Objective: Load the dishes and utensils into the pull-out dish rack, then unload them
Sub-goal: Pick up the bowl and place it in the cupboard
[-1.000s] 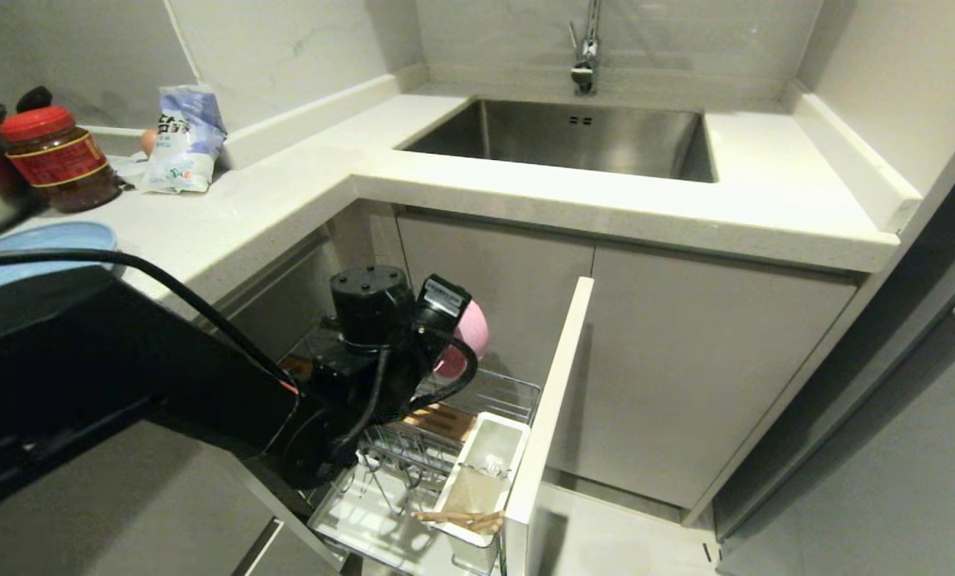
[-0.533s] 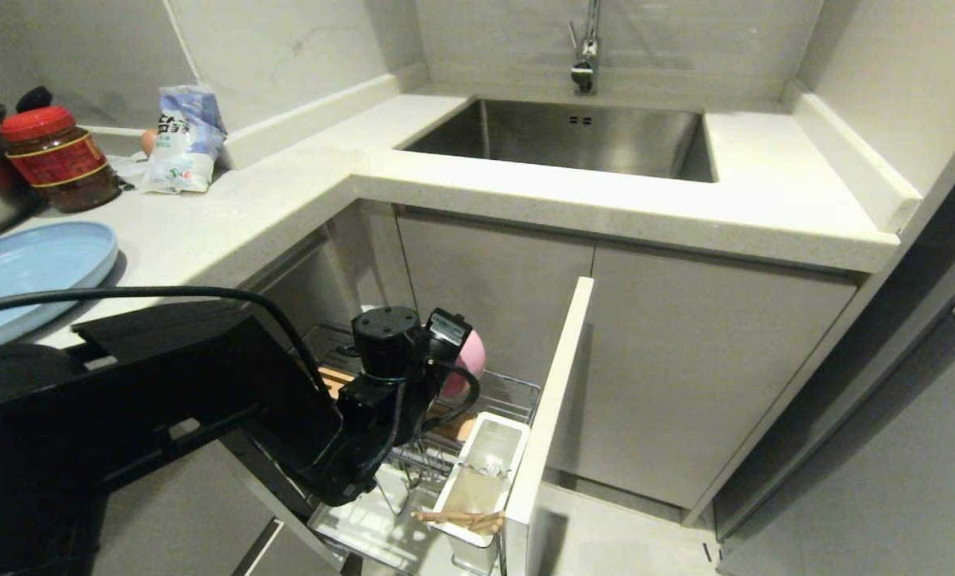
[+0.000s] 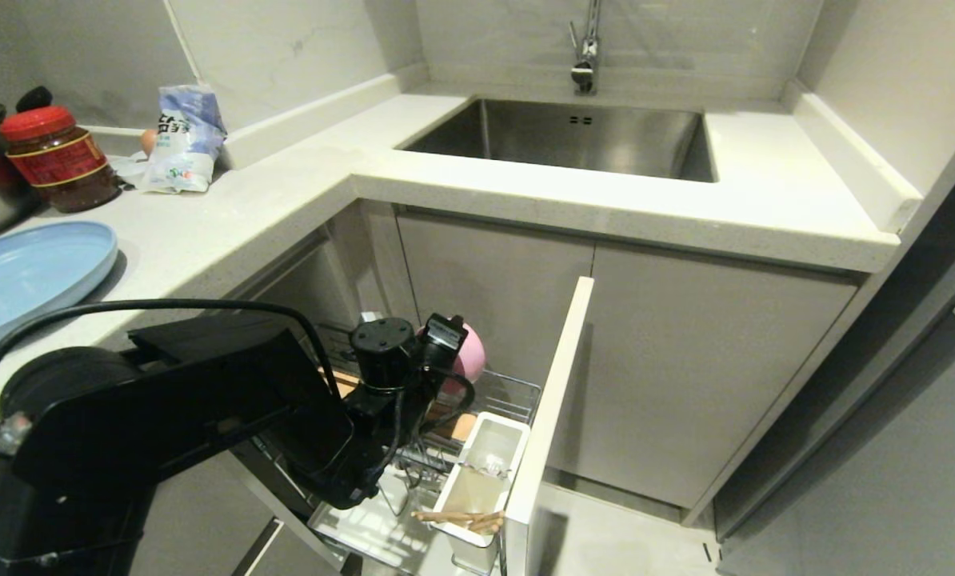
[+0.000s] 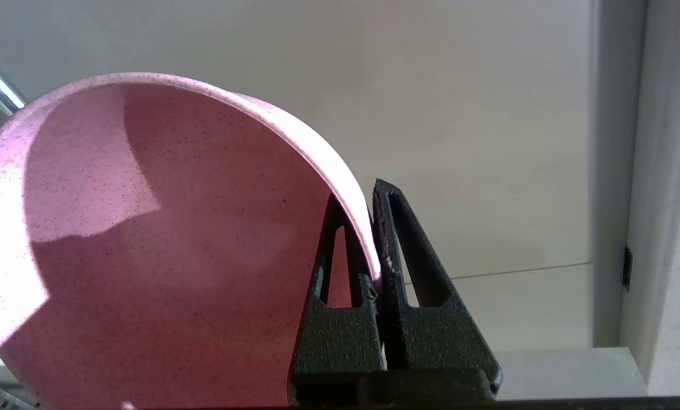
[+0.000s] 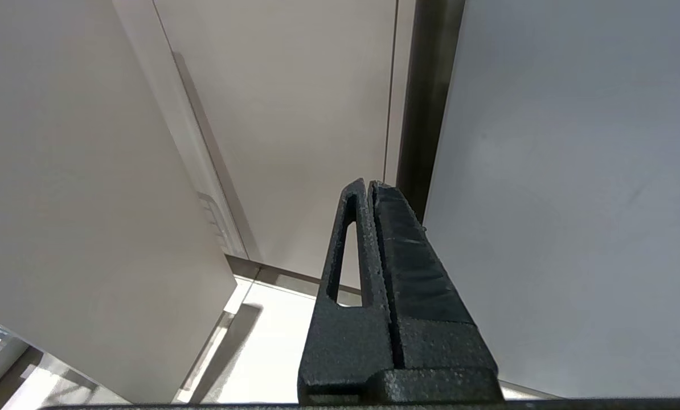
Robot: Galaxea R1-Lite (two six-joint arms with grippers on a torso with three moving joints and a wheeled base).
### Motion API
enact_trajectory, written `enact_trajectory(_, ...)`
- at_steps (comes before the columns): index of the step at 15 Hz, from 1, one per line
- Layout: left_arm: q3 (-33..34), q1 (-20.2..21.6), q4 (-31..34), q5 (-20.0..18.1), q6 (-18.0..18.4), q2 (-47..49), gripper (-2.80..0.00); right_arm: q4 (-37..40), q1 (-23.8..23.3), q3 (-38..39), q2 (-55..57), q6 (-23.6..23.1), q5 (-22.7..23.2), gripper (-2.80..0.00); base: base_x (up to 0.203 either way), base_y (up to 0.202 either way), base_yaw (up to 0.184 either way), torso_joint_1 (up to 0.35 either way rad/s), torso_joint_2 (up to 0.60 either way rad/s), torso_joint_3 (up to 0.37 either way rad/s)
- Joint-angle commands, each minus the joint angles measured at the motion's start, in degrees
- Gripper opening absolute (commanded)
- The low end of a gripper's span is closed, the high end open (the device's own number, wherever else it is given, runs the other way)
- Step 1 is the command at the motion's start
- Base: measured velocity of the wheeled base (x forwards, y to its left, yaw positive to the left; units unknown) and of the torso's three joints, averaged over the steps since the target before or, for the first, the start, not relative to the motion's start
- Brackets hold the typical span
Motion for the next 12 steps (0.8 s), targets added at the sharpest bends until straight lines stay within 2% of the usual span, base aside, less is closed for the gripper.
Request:
enact_trajectory(1,0.6,0.15,-3.19,-0.49,-0.77,1.1,-2.8,-0.05,0.01,1.49,-0.04,0.01,0.01,-2.8,0.0,0.0,0.0,0.0,0.0,0.0)
enact_trajectory(12,-0.06,0.41,-3.95,-3.39,-1.82,4.88,-2.8,-0.05,0.01,1.49,-0.04,0.01,0.01,-2.8,0.0,0.0,0.0,0.0,0.0,0.0)
